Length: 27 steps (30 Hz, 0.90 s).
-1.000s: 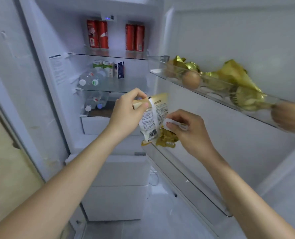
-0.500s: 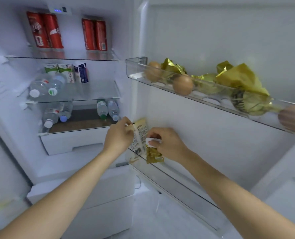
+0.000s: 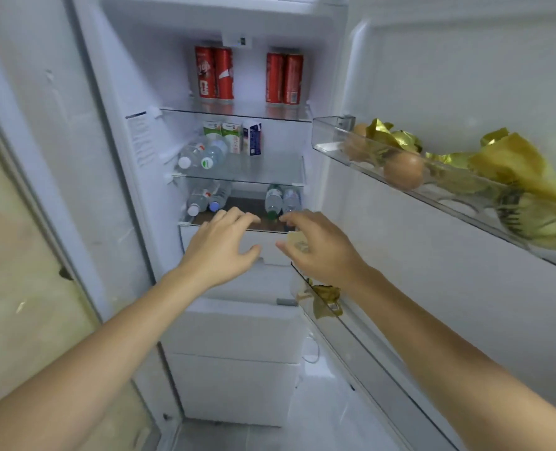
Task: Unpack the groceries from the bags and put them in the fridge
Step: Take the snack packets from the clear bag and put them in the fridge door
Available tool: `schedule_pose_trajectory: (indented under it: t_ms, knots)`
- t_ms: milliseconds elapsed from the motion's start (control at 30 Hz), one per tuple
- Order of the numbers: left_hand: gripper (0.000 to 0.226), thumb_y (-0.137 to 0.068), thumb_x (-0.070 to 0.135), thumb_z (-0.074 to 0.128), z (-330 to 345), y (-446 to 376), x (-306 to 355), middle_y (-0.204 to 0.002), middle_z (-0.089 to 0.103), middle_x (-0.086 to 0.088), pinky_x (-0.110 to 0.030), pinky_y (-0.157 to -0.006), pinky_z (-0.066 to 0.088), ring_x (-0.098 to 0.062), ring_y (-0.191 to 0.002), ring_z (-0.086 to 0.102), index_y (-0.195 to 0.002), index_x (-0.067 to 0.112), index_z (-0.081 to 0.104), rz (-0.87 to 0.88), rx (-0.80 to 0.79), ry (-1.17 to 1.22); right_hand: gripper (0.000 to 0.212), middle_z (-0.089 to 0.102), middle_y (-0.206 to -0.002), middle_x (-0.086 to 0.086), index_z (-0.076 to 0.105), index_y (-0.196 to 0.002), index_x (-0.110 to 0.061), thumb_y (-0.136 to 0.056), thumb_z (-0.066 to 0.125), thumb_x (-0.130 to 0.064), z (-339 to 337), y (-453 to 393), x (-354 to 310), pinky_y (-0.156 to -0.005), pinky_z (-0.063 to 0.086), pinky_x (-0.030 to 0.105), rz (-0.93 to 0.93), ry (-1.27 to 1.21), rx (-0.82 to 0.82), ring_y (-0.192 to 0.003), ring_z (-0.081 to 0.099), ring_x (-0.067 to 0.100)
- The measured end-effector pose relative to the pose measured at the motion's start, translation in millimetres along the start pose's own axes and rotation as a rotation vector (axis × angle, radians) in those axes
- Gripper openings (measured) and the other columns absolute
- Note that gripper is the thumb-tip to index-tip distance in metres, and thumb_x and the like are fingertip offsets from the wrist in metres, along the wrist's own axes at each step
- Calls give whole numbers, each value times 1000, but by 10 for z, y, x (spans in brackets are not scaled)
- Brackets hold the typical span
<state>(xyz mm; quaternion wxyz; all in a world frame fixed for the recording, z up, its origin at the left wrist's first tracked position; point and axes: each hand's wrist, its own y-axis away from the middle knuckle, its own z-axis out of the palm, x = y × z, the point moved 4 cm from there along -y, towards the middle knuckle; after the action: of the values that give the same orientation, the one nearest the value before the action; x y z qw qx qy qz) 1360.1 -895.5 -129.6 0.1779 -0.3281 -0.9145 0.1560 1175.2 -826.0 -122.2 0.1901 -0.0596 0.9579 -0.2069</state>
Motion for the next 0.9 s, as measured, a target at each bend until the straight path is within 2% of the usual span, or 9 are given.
schedule_pose_trajectory:
  t_ms: [67,133,267,367,567,700,900]
  knots:
    - [54,-92,50,62,-233,318,-204,-138,55,3,-44,-97,47,-25,-129,49,-141,28,53,-106,14,-39,67,61,-134,-1,52,-145,-24,-92,57,-64,84,-88,-286,-99,48,42,-85,11,-56,-124,53,24]
    - [58,-91,54,57,-499,747,-397,-137,57,1,-46,-99,48,-28,-128,50,-142,29,52,-220,38,-96,76,57,-137,-1,48,-148,-26,-89,48,-73,206,-122,-627,-100,46,45,-191,12,-80,-126,49,27]
    - [64,-86,56,52,-1110,1881,-624,-133,59,-1,-46,-92,52,-29,-123,54,-142,25,52,-416,112,-301,71,53,-143,-2,47,-149,-25,-93,55,-68,490,-7,-1484,-103,40,44,-401,-76,-101,-131,43,26]
    - [62,-87,54,55,-1590,2866,-595,-133,57,2,-45,-91,51,-26,-123,53,-142,28,51,-554,163,-434,74,54,-143,-2,47,-149,-26,-91,48,-73,674,276,-2345,-106,43,48,-570,-179,-148,-131,45,26]
    - [60,-87,50,56,-2446,4899,-153,-133,58,2,-47,-86,52,-25,-123,54,-142,25,54,-834,280,-614,72,53,-144,-3,47,-149,-25,-92,54,-68,873,1342,-4106,-104,45,46,-932,-385,-232,-131,47,22]
    - [61,-92,53,51,-2804,6253,315,-140,54,2,-45,-91,50,-23,-129,50,-147,26,47,-1056,296,-700,71,53,-145,-4,47,-150,-24,-93,57,-65,950,2301,-5146,-106,45,46,-1150,-511,-317,-132,47,22]
    - [59,-94,50,51,-3051,8079,1113,-139,54,3,-44,-92,48,-21,-126,50,-148,27,46,-1374,365,-755,65,54,-140,-6,48,-149,-24,-95,63,-57,1064,3897,-6318,-103,47,41,-1394,-732,-489,-126,49,19]
